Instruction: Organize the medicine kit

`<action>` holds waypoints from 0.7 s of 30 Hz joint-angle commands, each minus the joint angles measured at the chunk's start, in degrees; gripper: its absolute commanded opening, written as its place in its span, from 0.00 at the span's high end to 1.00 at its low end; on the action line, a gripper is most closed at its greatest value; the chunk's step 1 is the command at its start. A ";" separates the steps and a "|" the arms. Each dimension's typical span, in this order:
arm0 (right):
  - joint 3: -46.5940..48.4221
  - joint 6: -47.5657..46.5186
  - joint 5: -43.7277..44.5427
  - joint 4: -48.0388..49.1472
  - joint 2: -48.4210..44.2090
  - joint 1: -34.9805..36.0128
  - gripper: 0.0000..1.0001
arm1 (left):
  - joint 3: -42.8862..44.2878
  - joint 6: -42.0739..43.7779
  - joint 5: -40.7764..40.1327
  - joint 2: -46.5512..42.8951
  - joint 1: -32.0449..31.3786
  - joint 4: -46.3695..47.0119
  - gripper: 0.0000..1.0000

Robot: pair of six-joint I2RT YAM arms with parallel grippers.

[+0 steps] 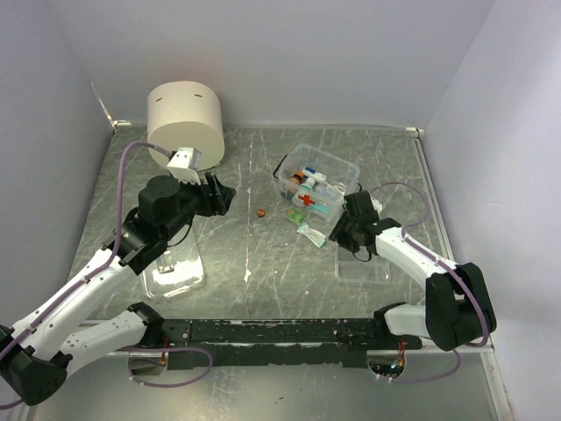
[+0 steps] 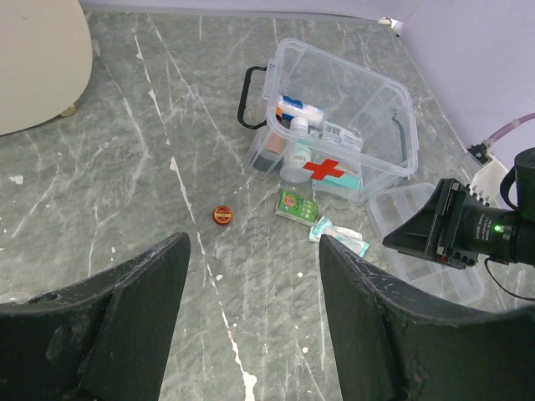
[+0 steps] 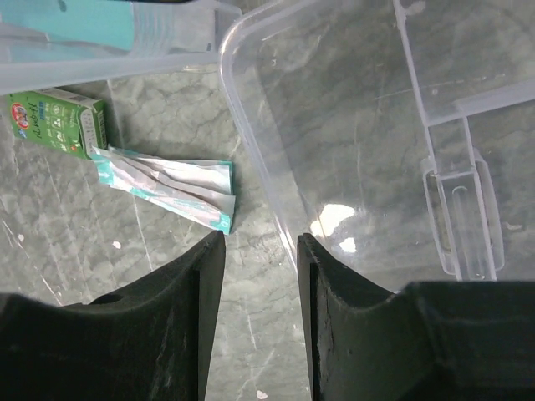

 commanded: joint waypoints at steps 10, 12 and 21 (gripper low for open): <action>7.47 -20.36 4.28 4.05 0.27 11.83 0.54 | 0.20 -0.09 0.41 -0.51 0.07 1.60 0.27; 9.78 -24.32 6.50 4.16 3.58 15.10 0.53 | 0.29 0.11 0.06 -0.51 0.17 1.38 0.27; 18.15 -36.59 15.77 1.59 18.34 18.11 0.56 | 0.46 1.04 -1.94 -0.89 0.12 0.46 0.27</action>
